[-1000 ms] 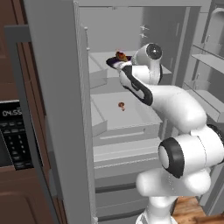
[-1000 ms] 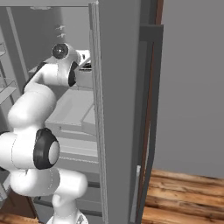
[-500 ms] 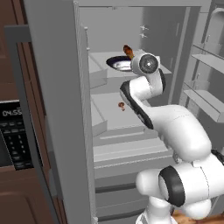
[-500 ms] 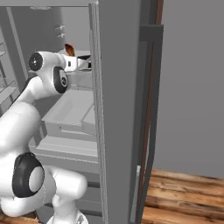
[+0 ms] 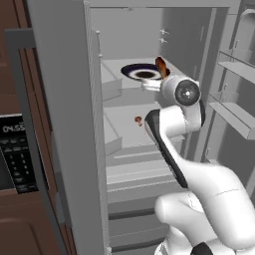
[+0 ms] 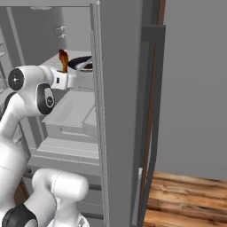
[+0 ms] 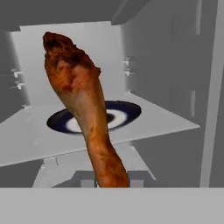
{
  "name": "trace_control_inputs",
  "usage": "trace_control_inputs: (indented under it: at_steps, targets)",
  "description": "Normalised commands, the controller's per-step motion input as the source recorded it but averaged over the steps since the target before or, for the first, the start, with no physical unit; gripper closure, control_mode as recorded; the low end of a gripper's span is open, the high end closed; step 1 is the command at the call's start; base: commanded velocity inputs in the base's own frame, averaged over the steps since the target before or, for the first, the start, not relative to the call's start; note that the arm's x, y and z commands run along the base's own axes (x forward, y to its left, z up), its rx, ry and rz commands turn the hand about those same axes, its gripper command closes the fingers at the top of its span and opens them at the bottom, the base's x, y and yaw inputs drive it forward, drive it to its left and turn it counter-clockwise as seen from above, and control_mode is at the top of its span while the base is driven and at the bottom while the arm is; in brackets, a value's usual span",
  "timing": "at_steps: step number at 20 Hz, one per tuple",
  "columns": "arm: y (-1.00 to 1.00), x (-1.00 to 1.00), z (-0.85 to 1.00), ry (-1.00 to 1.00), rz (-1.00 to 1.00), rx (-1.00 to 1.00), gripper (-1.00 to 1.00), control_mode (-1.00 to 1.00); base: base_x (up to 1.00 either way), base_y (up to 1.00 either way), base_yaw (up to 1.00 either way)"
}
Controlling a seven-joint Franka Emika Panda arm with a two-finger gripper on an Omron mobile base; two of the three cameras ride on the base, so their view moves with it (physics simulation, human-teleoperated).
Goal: Transport the chicken drumstick from the fridge to the microwave and turn on the microwave.
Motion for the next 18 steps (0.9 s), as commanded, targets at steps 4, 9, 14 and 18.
trace_control_inputs:
  at_steps: [4,9,14,18]
  targets:
    - [-0.03,-0.71,-0.26,-0.02,0.0,0.01,1.0,-1.0,0.0,0.0,0.0]
    - [0.0,-0.57,-0.02,-0.13,0.0,0.0,1.0,-1.0,0.0,0.0,0.0]
    - [-0.01,-0.25,0.0,-0.03,0.0,0.0,1.0,-1.0,0.0,0.0,0.0]
    - [0.0,-0.1,0.0,0.0,0.0,0.0,1.0,-1.0,0.0,0.0,0.0]
